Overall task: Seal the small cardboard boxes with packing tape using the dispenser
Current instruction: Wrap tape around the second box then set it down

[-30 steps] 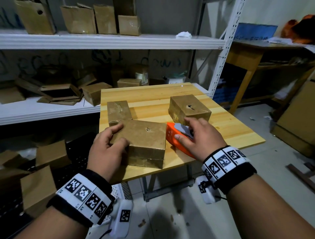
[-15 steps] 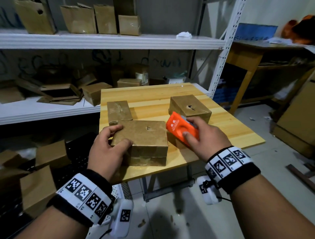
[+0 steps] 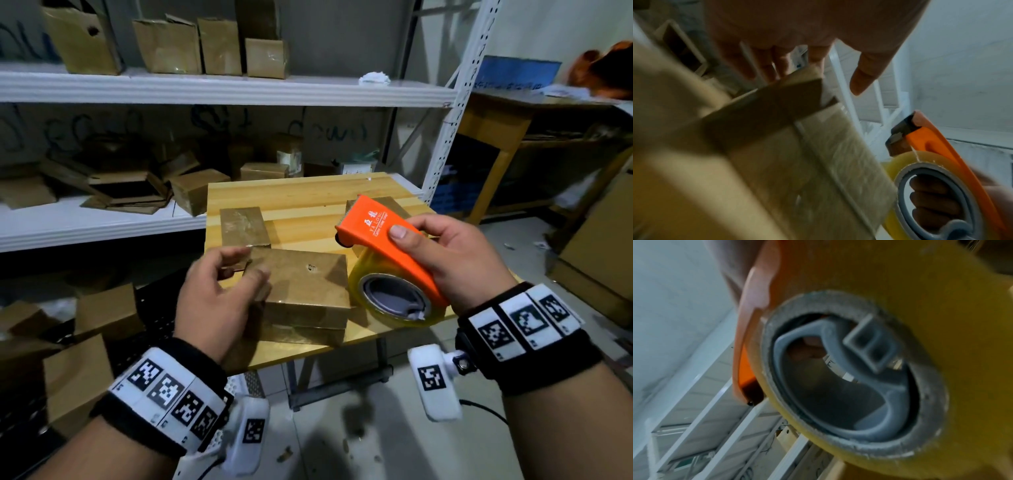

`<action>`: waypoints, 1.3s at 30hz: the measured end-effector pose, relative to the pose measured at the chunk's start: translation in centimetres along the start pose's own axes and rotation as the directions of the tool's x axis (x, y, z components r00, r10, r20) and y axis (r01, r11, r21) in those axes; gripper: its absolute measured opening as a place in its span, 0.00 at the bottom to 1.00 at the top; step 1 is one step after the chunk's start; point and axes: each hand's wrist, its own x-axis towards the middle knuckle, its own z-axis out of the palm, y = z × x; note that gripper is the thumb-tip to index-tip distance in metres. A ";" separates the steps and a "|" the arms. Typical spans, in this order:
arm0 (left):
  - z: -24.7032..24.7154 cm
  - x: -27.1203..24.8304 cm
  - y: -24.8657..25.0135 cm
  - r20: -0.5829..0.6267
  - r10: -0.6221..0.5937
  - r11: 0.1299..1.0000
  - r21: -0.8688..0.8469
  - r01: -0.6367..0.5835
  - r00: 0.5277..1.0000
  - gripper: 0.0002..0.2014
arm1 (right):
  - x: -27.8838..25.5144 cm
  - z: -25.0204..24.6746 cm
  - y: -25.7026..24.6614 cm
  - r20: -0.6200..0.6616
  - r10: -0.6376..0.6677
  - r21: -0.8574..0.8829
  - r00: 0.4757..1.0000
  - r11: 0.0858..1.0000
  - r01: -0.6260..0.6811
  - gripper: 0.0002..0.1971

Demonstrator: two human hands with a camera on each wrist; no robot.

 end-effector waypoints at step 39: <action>-2.6 3.8 2.8 0.045 -0.084 0.995 -0.059 0.086 0.995 0.13 | -0.5 -1.2 -2.0 0.068 -0.035 -0.312 0.997 0.948 0.055 0.19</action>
